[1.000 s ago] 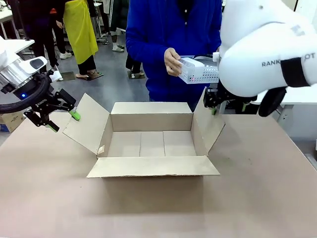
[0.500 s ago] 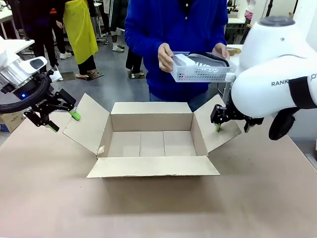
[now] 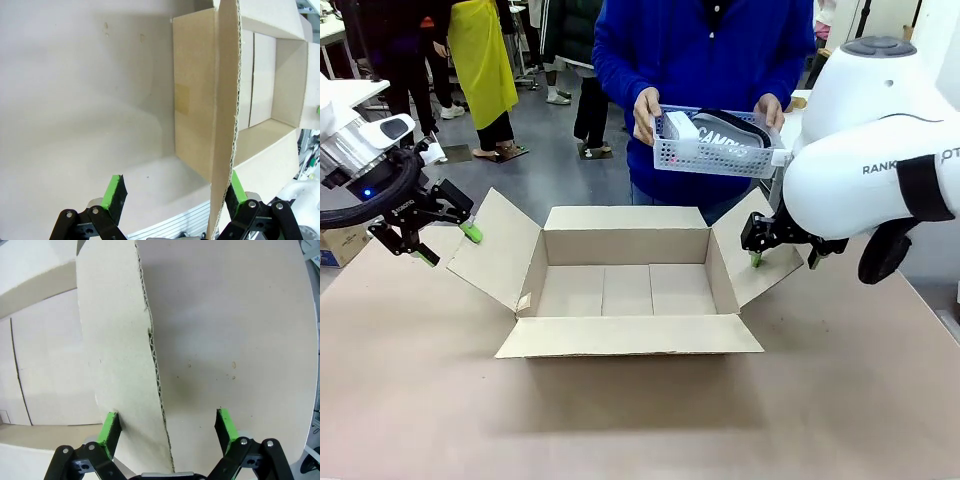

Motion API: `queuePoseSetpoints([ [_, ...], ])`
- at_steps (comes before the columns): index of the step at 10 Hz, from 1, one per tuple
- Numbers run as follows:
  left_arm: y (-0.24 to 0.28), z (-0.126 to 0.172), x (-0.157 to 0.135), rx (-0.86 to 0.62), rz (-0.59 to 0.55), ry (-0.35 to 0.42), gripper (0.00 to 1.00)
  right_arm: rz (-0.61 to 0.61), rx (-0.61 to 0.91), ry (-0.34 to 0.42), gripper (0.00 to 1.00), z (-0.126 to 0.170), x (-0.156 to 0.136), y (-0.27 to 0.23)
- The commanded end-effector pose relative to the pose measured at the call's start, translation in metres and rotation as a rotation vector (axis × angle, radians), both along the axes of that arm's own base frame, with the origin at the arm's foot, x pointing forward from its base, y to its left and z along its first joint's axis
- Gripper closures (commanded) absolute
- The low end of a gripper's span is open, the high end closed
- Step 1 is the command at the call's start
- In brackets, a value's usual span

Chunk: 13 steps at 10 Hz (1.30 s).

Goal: Pack the gift set into the box.
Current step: Place both hands on the side flaps of the Package Box and spread them outward, then lift both hands away from the flaps of the Package Box.

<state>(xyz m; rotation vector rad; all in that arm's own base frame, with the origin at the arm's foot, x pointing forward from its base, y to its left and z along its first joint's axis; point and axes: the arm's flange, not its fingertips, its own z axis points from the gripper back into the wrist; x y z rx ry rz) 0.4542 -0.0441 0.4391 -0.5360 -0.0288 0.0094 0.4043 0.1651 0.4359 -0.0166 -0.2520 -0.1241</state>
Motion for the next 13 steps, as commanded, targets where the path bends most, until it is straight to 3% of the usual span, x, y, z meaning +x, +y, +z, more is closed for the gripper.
queuePoseSetpoints([
  [1, 0.0002, 0.0003, -0.0018, 0.018, 0.008, -0.001, 0.00, -0.013, -0.020, -0.003, 0.00, 0.0034, 0.0024, -0.0032],
  [13, 0.0002, 0.0003, -0.0018, 0.018, 0.008, -0.001, 0.00, -0.013, -0.020, -0.003, 0.00, 0.0034, 0.0024, -0.0032],
])
